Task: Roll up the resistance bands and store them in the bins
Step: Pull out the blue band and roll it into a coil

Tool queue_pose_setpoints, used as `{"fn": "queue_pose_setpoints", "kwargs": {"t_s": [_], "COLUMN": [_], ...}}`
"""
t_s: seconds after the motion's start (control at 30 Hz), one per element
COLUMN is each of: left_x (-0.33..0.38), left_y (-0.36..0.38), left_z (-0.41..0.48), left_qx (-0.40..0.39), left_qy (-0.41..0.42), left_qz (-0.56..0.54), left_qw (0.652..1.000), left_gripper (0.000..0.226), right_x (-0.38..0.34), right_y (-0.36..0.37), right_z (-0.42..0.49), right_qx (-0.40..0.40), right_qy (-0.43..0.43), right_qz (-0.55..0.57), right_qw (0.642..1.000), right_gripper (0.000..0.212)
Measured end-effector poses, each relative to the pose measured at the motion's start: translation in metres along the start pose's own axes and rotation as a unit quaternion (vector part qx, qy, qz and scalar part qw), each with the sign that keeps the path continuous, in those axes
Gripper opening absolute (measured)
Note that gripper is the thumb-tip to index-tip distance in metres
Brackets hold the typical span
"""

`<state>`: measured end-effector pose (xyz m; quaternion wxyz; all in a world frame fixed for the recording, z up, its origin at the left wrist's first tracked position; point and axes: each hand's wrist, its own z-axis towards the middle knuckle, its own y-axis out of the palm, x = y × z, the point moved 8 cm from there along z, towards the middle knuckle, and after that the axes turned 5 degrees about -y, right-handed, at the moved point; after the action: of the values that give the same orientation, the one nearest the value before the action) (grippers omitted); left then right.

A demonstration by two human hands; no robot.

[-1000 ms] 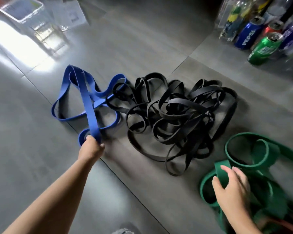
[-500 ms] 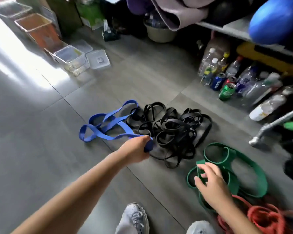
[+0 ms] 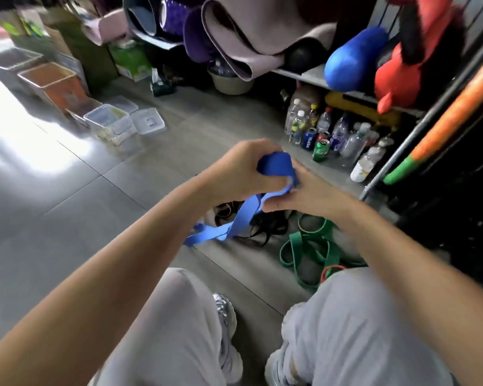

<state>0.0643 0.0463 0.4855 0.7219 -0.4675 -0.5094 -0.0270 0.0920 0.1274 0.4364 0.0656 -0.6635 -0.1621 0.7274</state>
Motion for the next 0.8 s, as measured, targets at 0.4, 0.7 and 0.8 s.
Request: {"fn": "queue_pose_setpoints", "kwargs": {"t_s": [0.4,0.7,0.8], "left_x": [0.058,0.028,0.015], "left_y": [0.022,0.06,0.06], "left_z": [0.005,0.017,0.012], "left_qx": [0.021,0.067,0.052], "left_qy": [0.001,-0.083,-0.1], "left_qz": [-0.311,-0.33,-0.289], "left_qw": [0.95,0.938,0.951], "left_gripper": [0.019,0.016,0.008], "right_x": [-0.008,0.082,0.087], "right_y": [-0.045,-0.028,-0.027], "right_z": [-0.063,-0.094,-0.104], "right_qx": [0.051,0.095,0.107], "right_qy": [-0.005,0.114,0.153], "right_qz": [0.098,-0.028,-0.087], "right_qw": [0.994,0.989,0.979], "right_gripper": [0.029,0.032,0.028]}}
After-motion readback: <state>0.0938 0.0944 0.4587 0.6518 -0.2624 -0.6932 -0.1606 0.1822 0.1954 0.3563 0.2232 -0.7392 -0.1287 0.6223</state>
